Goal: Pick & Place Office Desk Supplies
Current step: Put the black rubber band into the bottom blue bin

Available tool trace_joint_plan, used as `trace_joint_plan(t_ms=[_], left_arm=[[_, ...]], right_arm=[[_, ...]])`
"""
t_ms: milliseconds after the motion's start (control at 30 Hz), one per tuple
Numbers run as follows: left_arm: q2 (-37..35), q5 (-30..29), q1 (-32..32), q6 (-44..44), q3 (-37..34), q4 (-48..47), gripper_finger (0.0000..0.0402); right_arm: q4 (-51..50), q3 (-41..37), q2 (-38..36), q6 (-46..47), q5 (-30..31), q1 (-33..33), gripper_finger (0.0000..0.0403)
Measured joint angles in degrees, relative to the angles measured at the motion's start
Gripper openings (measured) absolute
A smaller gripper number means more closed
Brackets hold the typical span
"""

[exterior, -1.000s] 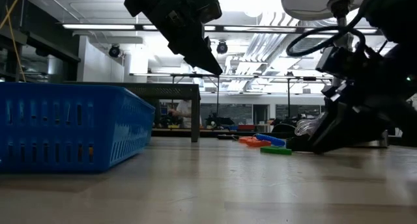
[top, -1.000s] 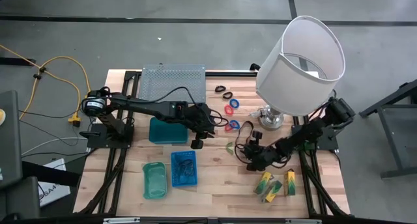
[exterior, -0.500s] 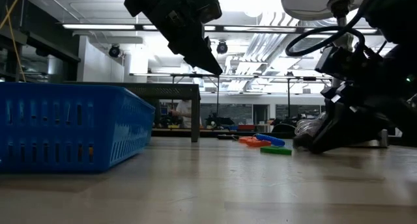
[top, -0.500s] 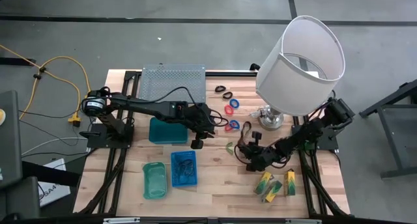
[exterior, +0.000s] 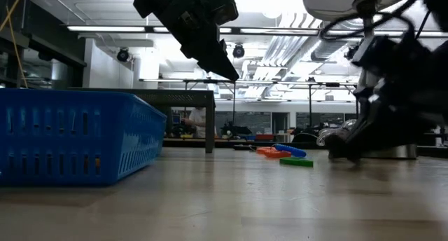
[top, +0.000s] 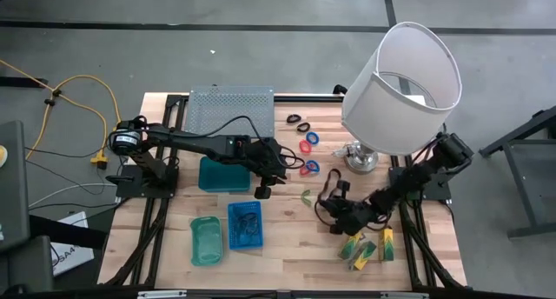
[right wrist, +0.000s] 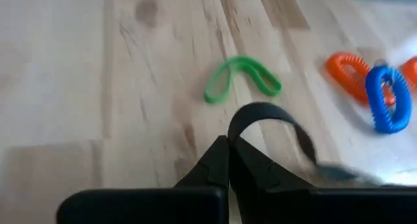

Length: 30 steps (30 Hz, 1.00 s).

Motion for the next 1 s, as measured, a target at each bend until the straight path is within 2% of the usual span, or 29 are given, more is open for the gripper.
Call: trace_joint_plan(t_ms=[367,633,800,1000], left_arm=[[0.0,0.0,0.0,-0.2,0.0,0.0,0.0069],[0.0,0.0,0.0,-0.4,0.0,-0.2,0.0069],[0.0,0.1,0.0,-0.5,0.0,-0.2,0.0069],[0.0,5.9,0.0,1.7,0.0,0.1,0.0069]], right_arm=[[-1.3,4.3,-4.0,-3.1,3.8,4.4,0.0002],[-1.1,7.3,-4.1,-4.6,4.1,8.2,0.0002],[-1.1,9.2,-4.1,-5.0,6.3,9.7,0.0002],[-1.1,11.2,-4.1,-6.2,7.1,9.4,0.0002]])
